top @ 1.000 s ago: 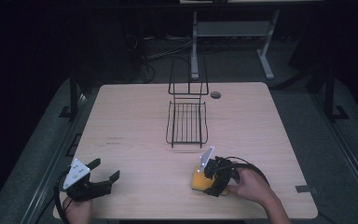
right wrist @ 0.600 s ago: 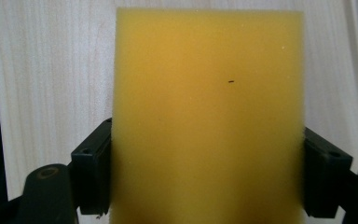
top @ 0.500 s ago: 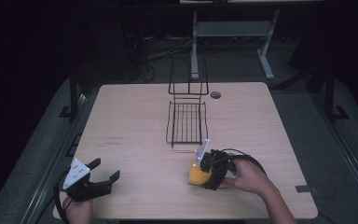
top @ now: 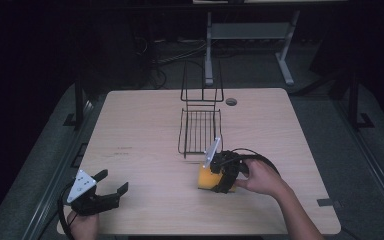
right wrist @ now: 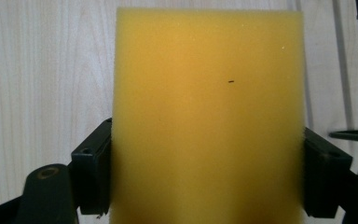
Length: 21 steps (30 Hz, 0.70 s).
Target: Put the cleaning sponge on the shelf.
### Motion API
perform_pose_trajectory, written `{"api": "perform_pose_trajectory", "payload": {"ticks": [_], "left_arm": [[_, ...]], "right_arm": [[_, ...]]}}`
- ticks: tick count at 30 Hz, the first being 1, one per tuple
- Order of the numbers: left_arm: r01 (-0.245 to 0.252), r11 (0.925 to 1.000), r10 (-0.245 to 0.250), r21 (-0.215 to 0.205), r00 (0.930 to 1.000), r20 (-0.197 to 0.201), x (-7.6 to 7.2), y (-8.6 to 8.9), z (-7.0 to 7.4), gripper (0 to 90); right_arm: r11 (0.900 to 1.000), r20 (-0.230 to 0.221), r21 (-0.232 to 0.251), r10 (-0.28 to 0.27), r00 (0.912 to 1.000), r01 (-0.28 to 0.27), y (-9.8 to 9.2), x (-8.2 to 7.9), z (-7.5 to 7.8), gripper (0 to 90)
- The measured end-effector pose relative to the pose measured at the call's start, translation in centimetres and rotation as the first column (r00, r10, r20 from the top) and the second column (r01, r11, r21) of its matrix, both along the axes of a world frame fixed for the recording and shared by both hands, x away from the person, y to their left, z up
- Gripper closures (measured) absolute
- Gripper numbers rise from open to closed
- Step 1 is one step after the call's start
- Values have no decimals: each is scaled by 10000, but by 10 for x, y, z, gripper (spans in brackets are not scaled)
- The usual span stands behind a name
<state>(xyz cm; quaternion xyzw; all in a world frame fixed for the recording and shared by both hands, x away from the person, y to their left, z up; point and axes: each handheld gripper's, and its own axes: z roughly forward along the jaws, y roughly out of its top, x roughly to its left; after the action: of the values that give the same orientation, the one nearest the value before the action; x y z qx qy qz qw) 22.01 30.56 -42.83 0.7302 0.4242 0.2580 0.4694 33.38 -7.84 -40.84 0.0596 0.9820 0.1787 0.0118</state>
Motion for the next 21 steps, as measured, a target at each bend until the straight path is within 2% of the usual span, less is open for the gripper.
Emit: {"api": "perform_pose_trajectory", "payload": {"ticks": [8, 21], "left_arm": [[-8, 10000, 8, 2, 10000, 23, 0, 1, 0, 128], [-11, 10000, 11, -38, 10000, 33, 0, 1, 0, 128]], "right_arm": [[10000, -97, -59, 76, 9999, -76, 6, 8, 1, 216], [9996, -16, 67, 257, 9997, -257, 16, 25, 13, 216]]}}
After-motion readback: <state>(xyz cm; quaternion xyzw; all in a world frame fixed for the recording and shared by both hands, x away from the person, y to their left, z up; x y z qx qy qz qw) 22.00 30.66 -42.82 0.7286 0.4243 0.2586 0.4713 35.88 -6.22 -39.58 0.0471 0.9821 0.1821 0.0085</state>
